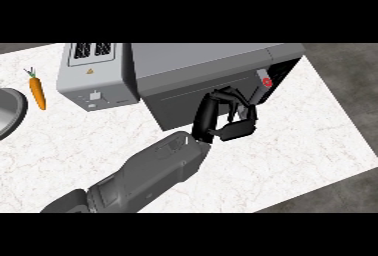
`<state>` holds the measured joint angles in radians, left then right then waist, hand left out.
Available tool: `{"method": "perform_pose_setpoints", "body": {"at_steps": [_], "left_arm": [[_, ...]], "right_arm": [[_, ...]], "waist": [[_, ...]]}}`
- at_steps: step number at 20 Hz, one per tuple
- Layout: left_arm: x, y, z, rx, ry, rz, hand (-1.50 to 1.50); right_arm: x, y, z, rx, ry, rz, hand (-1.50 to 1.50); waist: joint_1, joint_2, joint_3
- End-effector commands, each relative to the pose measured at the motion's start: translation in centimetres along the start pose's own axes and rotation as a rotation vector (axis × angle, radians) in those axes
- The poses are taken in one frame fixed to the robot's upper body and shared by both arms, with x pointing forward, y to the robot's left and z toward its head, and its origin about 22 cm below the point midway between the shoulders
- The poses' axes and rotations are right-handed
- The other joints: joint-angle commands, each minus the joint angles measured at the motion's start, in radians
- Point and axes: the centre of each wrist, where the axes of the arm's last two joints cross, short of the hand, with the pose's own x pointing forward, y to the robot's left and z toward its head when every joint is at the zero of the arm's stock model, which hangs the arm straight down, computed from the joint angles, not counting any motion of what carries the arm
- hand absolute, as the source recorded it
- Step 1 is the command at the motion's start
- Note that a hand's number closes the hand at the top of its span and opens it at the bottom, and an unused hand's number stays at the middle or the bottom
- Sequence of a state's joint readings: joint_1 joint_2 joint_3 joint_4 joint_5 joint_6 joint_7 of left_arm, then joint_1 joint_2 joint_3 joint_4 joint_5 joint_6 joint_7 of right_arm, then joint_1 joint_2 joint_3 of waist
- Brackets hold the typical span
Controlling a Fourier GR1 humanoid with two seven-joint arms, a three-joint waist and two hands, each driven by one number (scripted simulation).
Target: Pick up the milk, place it into the microwave and close the microwave
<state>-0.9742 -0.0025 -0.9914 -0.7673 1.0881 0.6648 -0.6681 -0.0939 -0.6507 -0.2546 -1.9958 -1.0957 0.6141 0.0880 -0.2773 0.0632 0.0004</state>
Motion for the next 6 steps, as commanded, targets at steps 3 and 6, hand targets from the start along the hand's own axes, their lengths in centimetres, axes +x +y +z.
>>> {"method": "perform_pose_setpoints", "body": {"at_steps": [3, 6], "left_arm": [[-3.61, 4.36, 0.25, 0.255, 0.17, -0.075, -1.5], [-3.53, 4.29, 0.11, 0.245, 0.168, -0.071, -1.5]], "right_arm": [[0.83, 0.02, 0.69, -0.02, 0.005, 0.009, -1.5], [1.04, 0.27, 0.77, -0.011, 0.02, 0.005, -1.5]], "waist": [[0.036, 0.006, -0.001], [0.042, 0.005, -0.001]]}}
